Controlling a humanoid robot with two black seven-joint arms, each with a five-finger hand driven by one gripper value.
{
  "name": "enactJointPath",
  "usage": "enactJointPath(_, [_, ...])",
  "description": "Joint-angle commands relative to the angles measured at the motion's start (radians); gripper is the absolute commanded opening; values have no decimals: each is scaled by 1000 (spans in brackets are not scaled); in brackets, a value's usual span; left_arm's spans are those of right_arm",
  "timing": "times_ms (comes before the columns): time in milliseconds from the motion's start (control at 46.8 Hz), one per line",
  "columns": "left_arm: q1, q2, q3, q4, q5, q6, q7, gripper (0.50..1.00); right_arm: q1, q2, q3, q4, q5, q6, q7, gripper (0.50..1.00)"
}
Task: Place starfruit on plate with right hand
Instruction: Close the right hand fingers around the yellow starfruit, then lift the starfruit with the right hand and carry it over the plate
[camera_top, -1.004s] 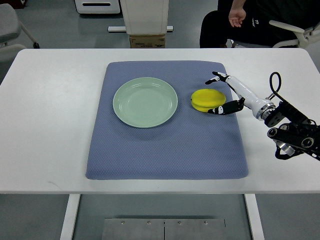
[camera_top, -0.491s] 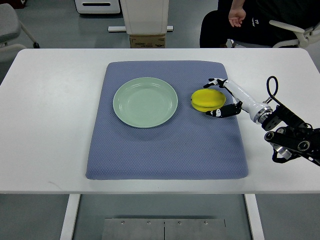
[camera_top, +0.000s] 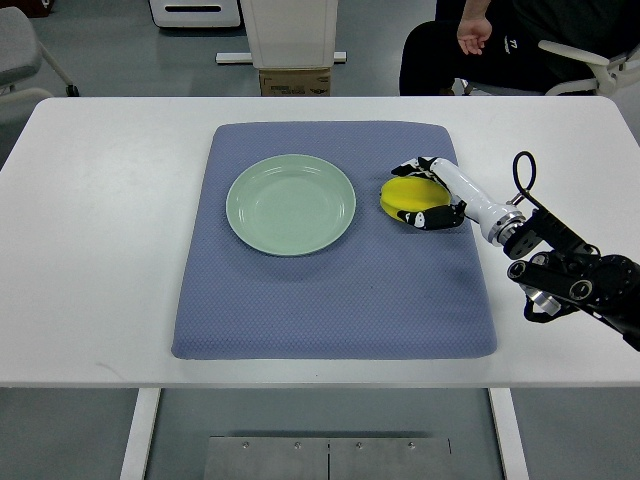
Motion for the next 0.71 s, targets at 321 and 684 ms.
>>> enactJointPath(321, [0,0,0,0,0,0,0,1000,18,-1,7,5,6,2,10,500])
enactJointPath(684, [0,0,0,0,0,0,0,1000,68,-34,15,17,7,6,-1,500])
